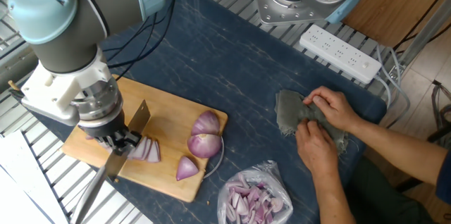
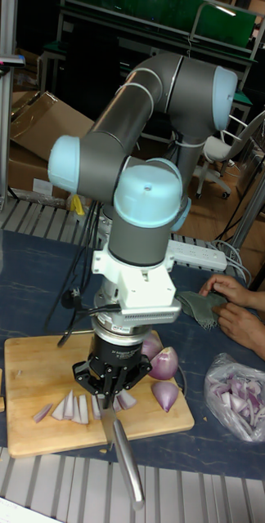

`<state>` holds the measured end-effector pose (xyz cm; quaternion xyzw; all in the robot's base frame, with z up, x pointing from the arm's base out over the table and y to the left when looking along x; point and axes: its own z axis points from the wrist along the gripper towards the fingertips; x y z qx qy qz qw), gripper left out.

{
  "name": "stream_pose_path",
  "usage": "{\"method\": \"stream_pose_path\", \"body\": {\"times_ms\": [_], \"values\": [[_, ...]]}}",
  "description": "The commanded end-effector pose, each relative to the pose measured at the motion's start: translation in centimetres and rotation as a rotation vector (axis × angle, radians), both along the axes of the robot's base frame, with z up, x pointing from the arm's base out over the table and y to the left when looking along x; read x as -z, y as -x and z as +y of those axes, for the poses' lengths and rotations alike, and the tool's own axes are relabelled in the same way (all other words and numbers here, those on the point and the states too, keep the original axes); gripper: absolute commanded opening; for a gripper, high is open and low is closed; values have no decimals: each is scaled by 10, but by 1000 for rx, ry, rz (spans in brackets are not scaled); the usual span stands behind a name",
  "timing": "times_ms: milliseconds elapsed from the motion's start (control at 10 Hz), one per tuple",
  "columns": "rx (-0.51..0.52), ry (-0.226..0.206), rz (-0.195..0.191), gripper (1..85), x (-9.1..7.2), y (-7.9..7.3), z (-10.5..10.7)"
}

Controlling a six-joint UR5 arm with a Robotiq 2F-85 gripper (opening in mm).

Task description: Chop the onions

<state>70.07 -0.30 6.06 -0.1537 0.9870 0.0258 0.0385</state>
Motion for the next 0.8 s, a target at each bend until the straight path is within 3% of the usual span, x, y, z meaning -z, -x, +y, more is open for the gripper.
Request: {"method": "stream_pose_path", "body": {"times_ms": [0, 200, 300, 400, 700], "values": [[-12, -20, 23, 10, -9, 11, -7], [-6, -17, 72, 10, -38, 23, -13], [-2, -2, 66, 10, -36, 24, -14], [-3, -22, 53, 10, -32, 23, -13], [20, 17, 72, 10, -47, 29, -7]]}}
